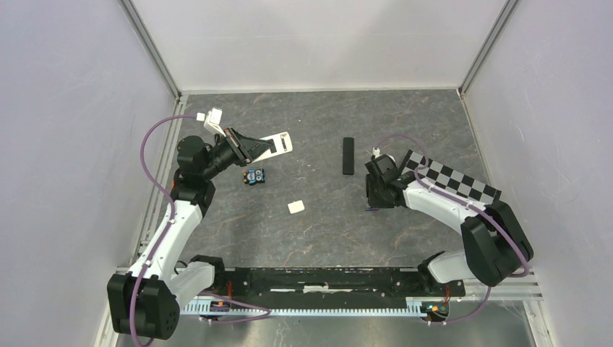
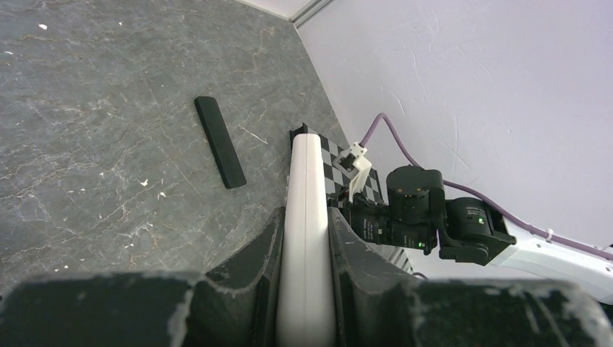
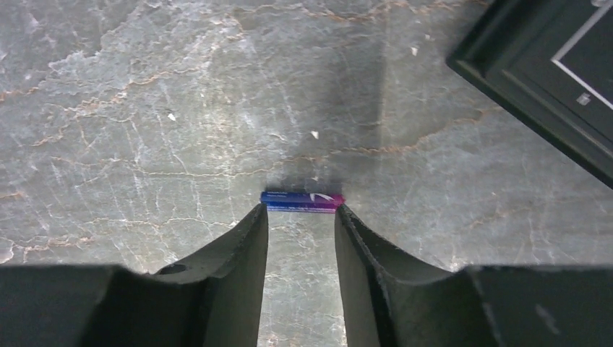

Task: Load the batteries into the remote control

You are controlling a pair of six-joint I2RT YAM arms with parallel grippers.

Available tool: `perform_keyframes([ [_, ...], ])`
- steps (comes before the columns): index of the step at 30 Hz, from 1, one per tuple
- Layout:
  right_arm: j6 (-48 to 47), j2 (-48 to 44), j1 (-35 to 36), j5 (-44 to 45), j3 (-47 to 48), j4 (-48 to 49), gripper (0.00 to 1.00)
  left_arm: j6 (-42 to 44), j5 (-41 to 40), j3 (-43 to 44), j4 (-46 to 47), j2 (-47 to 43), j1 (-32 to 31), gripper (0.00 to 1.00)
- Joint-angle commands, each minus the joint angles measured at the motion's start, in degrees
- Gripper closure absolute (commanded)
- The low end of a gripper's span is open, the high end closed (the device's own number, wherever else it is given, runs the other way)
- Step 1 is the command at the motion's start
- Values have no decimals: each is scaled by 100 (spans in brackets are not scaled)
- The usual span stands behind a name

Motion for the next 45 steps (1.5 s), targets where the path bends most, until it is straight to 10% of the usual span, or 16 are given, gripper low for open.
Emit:
perform_keyframes([
  [1,937,-328,22,580,119,-268,53,237,-69,120,131,-61,19,98],
  [16,3397,268,39,153,491,-1033,60,229,-52,118,130,-56,15,98],
  [38,3565,998,-195,667,693,-967,60,339,-95,126,43,-105,7,98],
  [45,3357,1117,-225,861,688,-1103,76,343,-100,154,34,-87,15,98],
])
